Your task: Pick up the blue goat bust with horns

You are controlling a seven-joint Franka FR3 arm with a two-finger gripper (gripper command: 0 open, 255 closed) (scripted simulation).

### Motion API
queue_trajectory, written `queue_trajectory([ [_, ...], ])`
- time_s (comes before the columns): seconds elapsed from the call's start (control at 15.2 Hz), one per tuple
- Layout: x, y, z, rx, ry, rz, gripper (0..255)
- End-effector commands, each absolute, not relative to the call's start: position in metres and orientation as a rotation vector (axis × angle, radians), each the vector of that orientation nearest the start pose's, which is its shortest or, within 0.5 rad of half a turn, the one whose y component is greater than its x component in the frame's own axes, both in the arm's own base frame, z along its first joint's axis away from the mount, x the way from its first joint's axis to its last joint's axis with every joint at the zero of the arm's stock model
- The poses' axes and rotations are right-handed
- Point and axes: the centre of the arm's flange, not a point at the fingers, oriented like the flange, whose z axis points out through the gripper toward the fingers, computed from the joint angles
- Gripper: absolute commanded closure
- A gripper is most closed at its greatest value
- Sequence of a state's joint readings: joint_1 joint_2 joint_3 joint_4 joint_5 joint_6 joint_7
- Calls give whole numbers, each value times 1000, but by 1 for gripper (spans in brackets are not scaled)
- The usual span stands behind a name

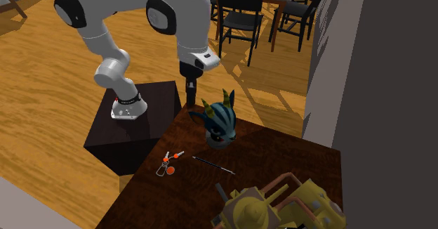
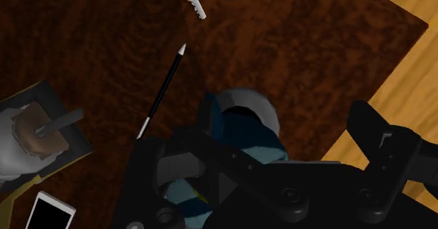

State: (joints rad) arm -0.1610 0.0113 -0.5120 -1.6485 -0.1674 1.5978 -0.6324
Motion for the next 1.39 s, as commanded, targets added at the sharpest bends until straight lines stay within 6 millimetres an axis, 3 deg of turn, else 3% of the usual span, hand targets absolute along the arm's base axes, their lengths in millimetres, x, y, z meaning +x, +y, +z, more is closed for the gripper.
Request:
queue_trajectory([
  [0.0, 432, -388, 585, -3230, 56, 284, 0],
  [0.13, 437, -412, 581, -3227, 65, 316, 0],
  [0.73, 437, -412, 541, -3227, 65, 316, 0],
  [0.79, 438, -412, 539, -3227, 65, 316, 255],
  [1.32, 437, -412, 539, -3227, 65, 316, 255],
])
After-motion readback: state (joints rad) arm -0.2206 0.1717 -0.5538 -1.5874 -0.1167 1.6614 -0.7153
